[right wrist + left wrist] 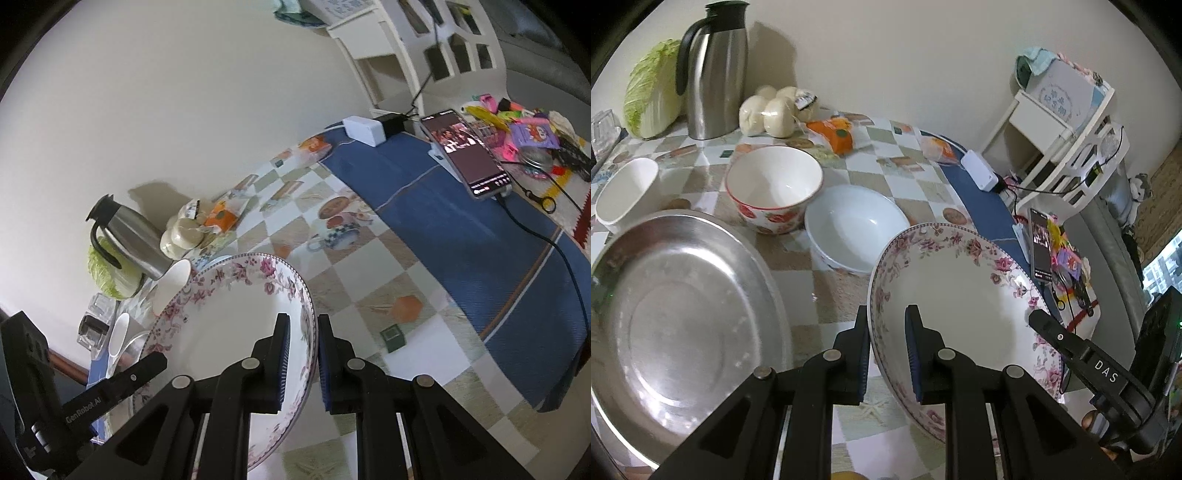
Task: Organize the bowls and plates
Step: 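Lift the floral plate with the right gripper and carry it over the basin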
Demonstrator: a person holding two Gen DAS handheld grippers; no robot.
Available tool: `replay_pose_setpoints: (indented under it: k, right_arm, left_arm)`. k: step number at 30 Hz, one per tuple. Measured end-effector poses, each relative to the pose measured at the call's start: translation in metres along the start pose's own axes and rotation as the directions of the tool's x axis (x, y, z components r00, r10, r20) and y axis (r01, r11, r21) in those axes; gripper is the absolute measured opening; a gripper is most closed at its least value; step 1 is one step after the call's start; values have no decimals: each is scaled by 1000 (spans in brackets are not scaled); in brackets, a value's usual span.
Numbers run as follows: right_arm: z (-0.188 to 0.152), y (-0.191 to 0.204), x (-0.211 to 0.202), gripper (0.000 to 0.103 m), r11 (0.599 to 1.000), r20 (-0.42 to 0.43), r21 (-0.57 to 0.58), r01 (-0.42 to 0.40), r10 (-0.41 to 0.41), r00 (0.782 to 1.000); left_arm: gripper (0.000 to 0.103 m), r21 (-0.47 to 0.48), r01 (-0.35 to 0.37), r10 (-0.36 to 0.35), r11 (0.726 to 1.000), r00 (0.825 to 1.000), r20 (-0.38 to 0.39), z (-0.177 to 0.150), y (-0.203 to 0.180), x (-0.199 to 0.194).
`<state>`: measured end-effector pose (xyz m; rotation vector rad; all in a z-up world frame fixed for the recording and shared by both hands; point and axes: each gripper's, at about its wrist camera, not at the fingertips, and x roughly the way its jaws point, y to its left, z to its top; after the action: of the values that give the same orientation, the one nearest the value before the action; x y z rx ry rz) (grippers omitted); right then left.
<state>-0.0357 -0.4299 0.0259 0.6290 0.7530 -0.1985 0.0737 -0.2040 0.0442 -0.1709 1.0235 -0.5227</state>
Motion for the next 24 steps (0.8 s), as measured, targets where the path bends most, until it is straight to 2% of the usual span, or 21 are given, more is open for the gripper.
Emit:
replay_pose_setpoints:
  k: [24]
  right_arm:
    - [-30, 114, 21, 15, 989, -39, -131, -75, 70, 997]
  left_arm:
    - [19, -110, -11, 20, 994, 996, 87, 9, 105, -64]
